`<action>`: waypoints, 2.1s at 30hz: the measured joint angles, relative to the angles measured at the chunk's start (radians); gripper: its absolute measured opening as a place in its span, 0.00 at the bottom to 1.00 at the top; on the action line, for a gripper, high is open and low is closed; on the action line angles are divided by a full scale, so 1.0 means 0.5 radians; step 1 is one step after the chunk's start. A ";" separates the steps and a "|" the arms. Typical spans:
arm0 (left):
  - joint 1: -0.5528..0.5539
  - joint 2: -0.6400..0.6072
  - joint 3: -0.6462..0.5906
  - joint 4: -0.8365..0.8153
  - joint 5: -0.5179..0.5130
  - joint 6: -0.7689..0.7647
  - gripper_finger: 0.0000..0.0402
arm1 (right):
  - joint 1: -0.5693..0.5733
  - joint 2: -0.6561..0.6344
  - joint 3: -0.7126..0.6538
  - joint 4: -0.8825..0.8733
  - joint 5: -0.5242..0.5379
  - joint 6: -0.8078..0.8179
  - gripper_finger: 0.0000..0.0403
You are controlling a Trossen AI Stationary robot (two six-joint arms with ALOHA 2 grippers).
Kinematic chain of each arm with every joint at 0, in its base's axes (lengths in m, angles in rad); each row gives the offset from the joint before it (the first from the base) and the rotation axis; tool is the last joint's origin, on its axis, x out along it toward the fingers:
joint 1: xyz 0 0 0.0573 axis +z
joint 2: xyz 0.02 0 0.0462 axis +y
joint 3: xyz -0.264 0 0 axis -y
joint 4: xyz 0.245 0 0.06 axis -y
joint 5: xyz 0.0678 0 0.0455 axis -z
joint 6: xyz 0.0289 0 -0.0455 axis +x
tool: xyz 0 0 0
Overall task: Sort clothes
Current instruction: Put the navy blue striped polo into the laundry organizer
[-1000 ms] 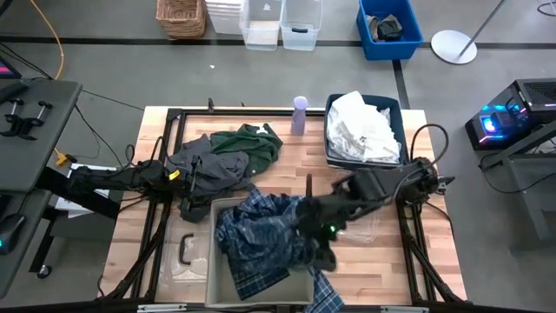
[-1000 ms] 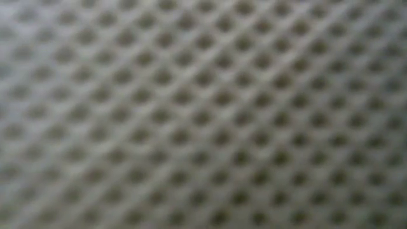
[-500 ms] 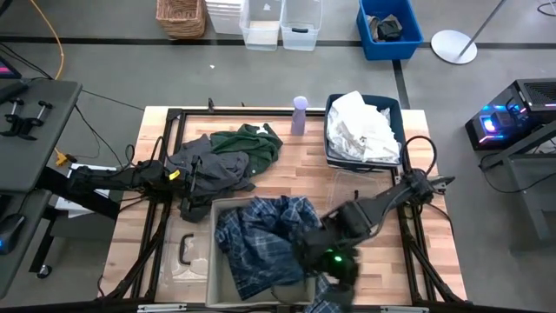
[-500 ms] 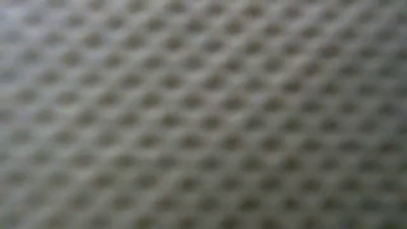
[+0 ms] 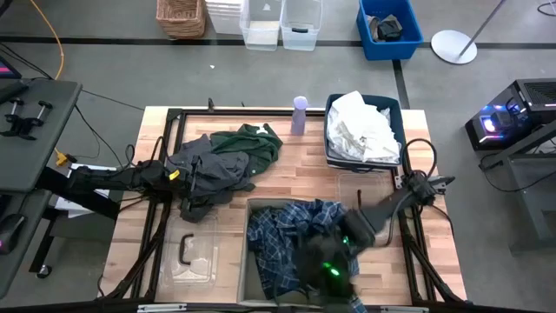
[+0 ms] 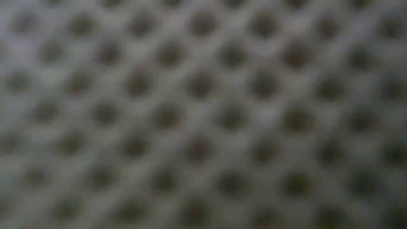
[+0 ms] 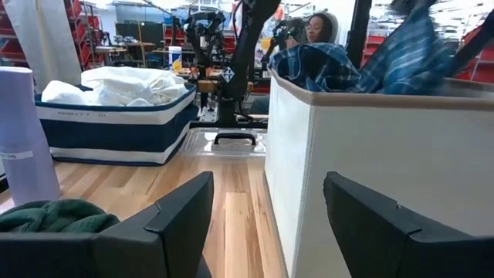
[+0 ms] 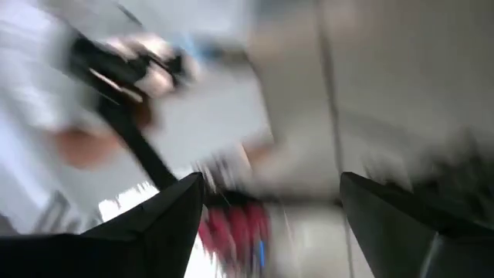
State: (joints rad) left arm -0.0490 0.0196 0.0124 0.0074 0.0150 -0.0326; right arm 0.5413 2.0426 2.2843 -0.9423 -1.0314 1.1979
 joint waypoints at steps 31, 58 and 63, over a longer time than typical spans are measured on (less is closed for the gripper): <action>0.000 0.000 0.000 -0.001 0.000 0.000 0.58 | 0.318 -0.024 0.139 -0.193 0.270 0.645 0.74; 0.000 -0.001 0.000 -0.001 -0.001 0.000 0.58 | 0.418 0.003 -1.439 -0.471 0.135 -0.410 0.74; 0.000 0.005 0.000 -0.001 0.000 0.000 0.58 | 0.298 -0.026 -1.024 -0.850 0.324 -0.698 0.74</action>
State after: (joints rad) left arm -0.0490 0.0223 0.0124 0.0070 0.0151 -0.0327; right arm 0.6902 2.0298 1.7721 -1.3674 -0.8694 0.8488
